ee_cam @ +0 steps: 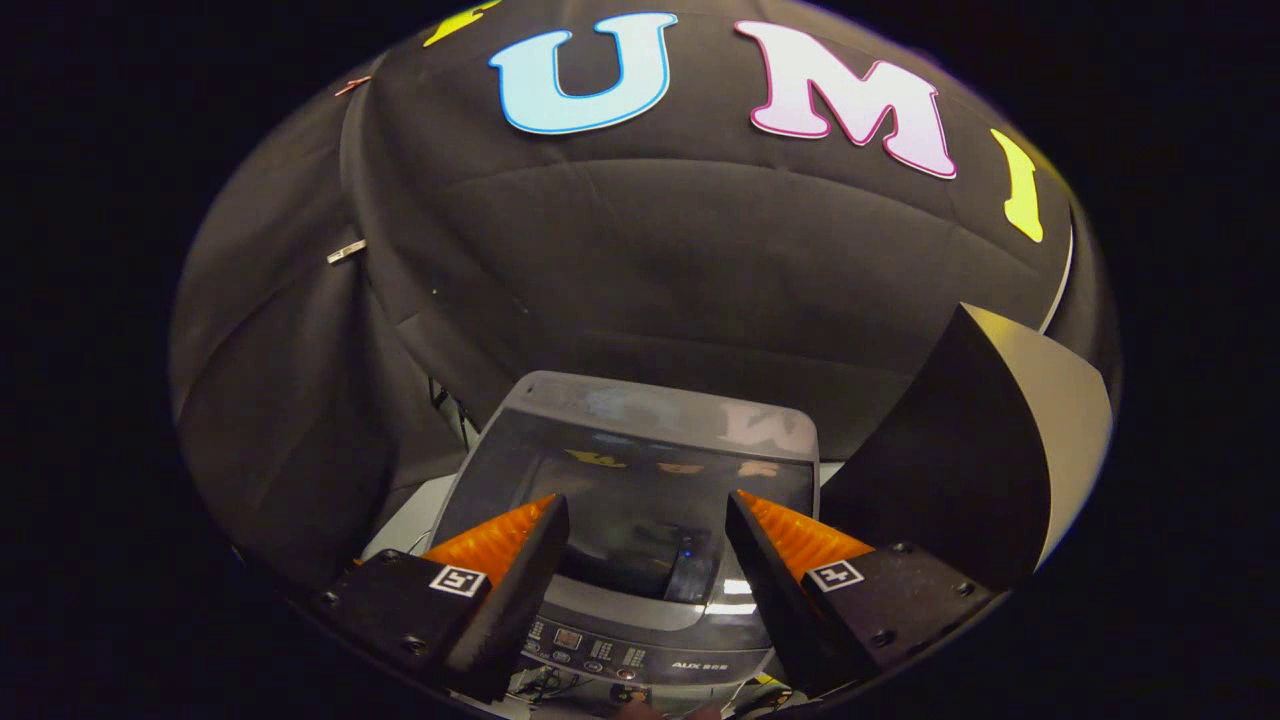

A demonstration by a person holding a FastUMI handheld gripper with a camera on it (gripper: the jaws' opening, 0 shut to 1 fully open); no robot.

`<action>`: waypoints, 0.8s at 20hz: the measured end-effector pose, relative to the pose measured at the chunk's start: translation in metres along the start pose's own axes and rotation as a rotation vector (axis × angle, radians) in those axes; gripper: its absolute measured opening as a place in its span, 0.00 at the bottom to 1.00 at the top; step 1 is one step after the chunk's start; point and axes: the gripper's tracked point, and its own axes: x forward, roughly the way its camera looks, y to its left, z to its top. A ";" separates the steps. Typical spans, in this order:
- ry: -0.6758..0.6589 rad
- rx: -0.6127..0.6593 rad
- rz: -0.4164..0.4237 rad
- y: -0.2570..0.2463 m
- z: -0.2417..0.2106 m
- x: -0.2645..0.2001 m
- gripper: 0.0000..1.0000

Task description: Put the clothes into the washing machine and then close the washing machine lid.

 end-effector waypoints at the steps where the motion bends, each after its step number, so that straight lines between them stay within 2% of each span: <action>1: -0.027 -0.008 0.004 0.002 0.005 -0.012 1.00; 8: -0.289 -0.063 -0.011 -0.002 0.042 -0.096 1.00; 16: -0.523 0.022 -0.056 -0.043 0.089 -0.184 1.00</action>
